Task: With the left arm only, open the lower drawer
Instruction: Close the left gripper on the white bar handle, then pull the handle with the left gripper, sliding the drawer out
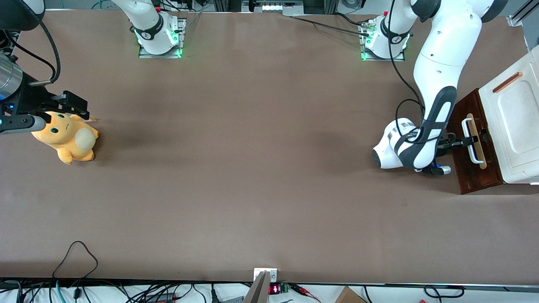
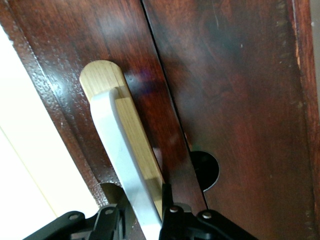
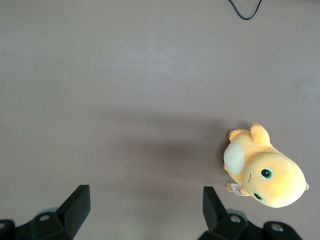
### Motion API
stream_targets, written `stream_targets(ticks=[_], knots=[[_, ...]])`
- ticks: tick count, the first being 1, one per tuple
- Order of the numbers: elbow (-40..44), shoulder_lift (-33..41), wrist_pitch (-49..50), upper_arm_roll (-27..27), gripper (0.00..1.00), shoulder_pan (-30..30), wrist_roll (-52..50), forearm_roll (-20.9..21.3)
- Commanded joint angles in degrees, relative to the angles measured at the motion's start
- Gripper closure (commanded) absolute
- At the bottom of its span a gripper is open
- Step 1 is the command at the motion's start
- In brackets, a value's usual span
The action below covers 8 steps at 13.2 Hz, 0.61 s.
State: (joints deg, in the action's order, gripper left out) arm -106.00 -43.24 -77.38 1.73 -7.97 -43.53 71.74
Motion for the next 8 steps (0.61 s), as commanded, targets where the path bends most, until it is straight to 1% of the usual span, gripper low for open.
stream_targets(ticks=[1, 5, 8], knots=[[0.0, 0.3, -0.6, 0.3, 0.75, -0.9, -0.3, -0.5], [0.0, 0.3, -0.5, 0.3, 0.75, -1.3, -0.3, -0.5], [0.1, 0.3, -0.4, 0.3, 0.76, -2.2, -0.6, -1.4]])
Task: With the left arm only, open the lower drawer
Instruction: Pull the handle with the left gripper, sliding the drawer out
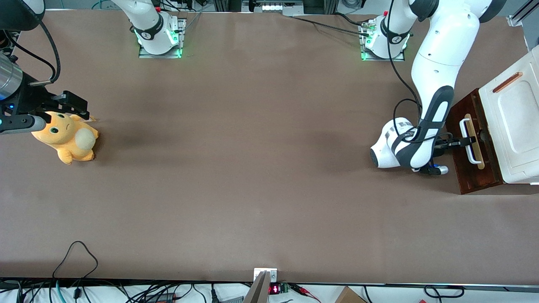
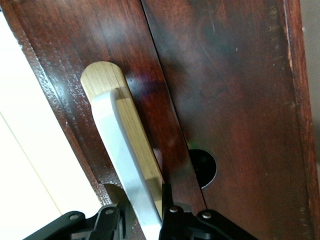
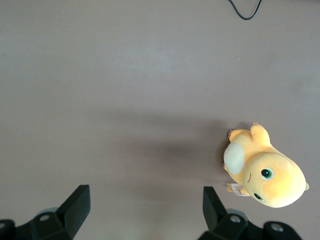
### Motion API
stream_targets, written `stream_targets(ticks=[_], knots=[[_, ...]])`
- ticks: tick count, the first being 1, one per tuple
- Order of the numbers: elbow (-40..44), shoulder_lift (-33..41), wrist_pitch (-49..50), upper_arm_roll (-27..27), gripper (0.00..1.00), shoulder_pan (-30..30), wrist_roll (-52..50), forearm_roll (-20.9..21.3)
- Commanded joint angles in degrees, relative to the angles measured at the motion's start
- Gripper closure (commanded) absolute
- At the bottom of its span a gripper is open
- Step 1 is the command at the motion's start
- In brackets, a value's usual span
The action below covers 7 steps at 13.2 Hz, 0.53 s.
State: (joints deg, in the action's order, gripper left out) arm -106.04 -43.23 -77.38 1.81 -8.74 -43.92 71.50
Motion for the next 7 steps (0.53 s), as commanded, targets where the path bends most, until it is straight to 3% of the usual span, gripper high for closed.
stream_targets(ticks=[1, 7], knots=[[0.1, 0.3, -0.3, 0.2, 0.77, -1.5, -0.5, -1.2], [0.1, 0.3, -0.3, 0.2, 0.79, -1.9, -0.5, -1.6]])
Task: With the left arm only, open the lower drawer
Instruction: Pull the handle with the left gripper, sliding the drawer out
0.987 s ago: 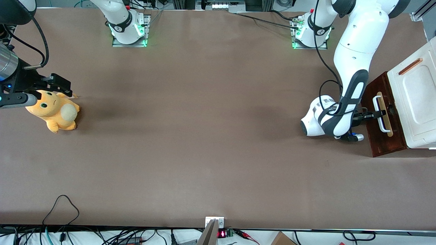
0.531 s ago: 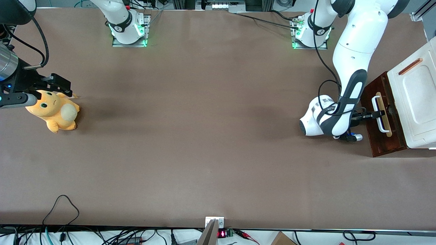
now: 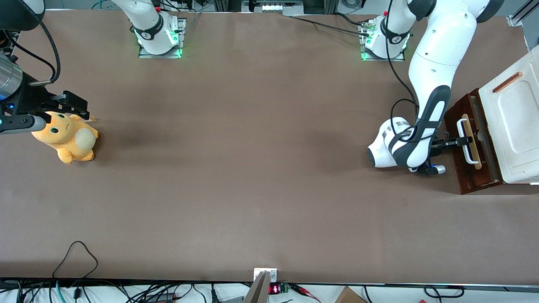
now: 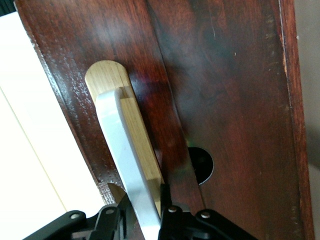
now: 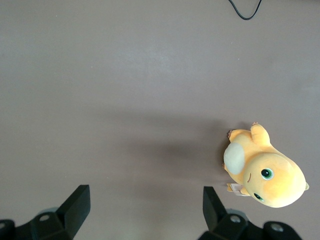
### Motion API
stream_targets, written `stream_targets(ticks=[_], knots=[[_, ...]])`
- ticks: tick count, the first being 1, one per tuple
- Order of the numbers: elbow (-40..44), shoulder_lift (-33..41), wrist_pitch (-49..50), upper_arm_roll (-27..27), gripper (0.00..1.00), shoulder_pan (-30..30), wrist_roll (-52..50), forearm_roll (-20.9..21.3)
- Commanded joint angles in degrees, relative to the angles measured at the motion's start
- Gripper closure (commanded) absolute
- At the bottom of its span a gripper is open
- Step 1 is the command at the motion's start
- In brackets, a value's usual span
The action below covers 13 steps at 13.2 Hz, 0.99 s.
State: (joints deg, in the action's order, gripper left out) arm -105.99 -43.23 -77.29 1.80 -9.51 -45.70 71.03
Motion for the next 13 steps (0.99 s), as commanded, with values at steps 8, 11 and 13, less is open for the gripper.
stream_targets(ticks=[8, 11, 13], knots=[[0.2, 0.0, -0.3, 0.2, 0.79, -3.3, 0.2, -2.3], [0.3, 0.0, -0.2, 0.1, 0.79, -4.4, 0.1, -2.8], [0.3, -0.1, -0.2, 0.1, 0.8, -5.1, 0.1, -3.4]])
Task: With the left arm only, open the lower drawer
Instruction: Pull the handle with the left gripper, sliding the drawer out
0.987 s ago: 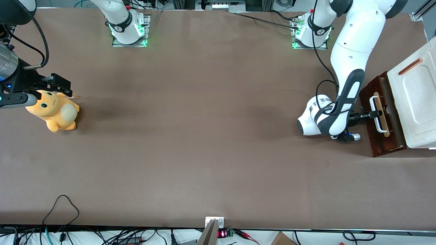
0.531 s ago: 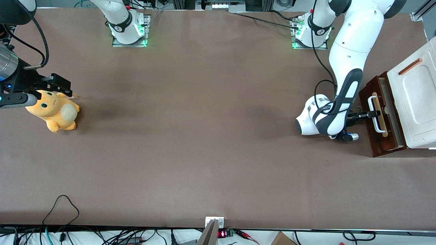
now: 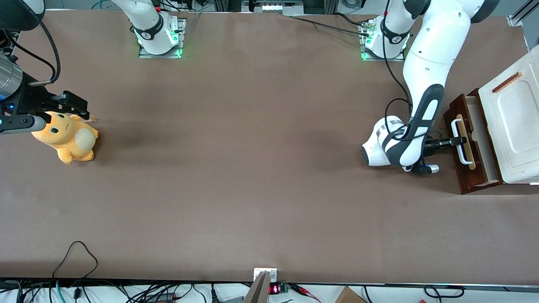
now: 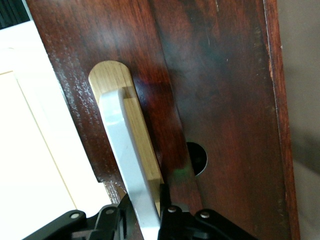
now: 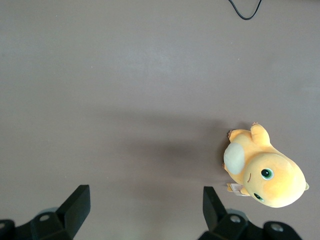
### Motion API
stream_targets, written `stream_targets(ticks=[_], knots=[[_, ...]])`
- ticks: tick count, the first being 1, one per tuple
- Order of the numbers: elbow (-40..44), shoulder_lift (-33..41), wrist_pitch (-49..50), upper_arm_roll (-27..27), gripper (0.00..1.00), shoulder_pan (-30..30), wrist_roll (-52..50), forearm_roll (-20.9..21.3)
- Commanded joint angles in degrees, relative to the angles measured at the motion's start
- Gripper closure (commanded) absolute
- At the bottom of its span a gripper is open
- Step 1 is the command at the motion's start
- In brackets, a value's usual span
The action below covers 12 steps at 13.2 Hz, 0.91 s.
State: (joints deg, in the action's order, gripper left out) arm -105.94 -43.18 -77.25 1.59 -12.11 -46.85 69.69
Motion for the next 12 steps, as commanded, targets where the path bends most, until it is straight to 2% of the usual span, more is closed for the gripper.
stream_targets(ticks=[1, 12], knots=[[0.3, -0.1, -0.2, 0.3, 0.8, -2.8, 1.1, -2.3], [0.8, -0.3, 1.4, -0.3, 0.81, -7.0, 1.0, -4.7]])
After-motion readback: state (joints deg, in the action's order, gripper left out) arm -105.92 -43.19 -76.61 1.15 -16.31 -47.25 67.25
